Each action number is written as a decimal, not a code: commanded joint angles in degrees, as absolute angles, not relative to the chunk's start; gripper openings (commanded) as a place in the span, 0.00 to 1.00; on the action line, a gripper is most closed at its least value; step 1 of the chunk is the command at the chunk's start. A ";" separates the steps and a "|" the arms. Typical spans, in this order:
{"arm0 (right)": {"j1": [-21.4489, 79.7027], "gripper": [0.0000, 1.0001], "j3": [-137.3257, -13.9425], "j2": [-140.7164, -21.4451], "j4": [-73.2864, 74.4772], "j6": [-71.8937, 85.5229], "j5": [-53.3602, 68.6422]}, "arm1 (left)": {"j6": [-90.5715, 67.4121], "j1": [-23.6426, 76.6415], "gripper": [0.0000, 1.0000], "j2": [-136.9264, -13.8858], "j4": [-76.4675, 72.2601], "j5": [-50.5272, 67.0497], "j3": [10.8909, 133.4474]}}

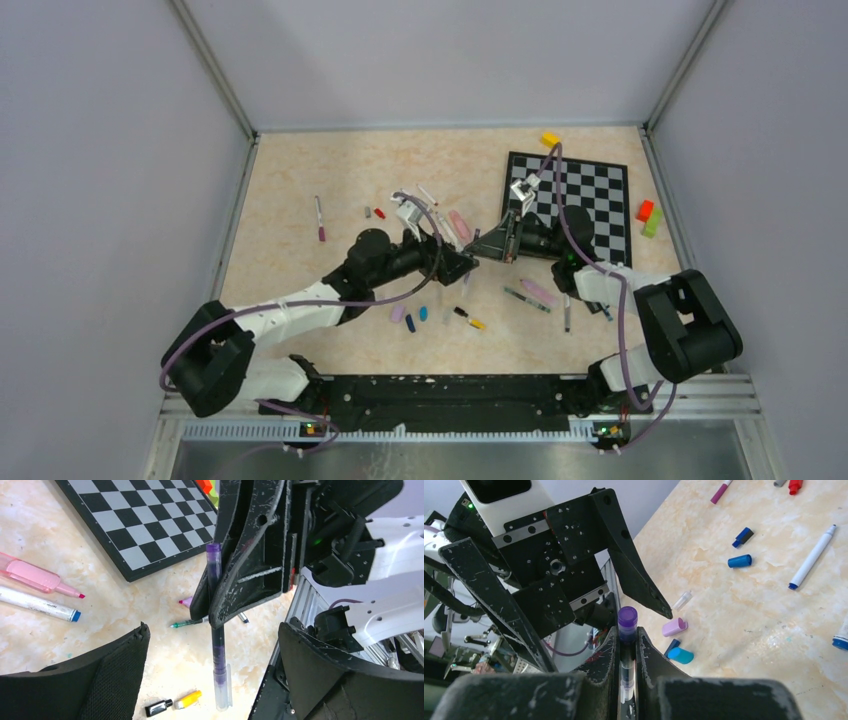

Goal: Open the pen caps
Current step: Pick up the pen from the center of the board, then open the pen cap from the pen.

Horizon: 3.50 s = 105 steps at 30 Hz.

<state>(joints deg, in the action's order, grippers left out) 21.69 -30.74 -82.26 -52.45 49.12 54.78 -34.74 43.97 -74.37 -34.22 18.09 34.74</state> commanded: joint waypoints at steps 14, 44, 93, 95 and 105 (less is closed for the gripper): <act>21.54 0.00 -34.41 -83.13 -62.60 46.26 70.75 | -36.24 43.81 0.90 -76.32 -43.66 37.90 30.16; 21.54 0.00 -33.66 -84.02 -67.50 48.20 72.09 | -45.66 45.55 0.30 -85.34 -56.34 46.76 29.51; 15.80 0.00 -67.11 -86.24 -35.72 41.25 76.93 | -21.25 46.11 0.00 -67.29 -6.25 52.19 31.11; 15.83 0.00 -67.76 -86.55 -35.52 41.25 76.35 | -20.79 46.12 0.00 -63.91 -3.22 50.28 30.36; 15.54 0.00 -65.20 -82.71 1.50 5.85 62.78 | -24.36 45.80 0.00 -35.86 6.82 2.45 28.74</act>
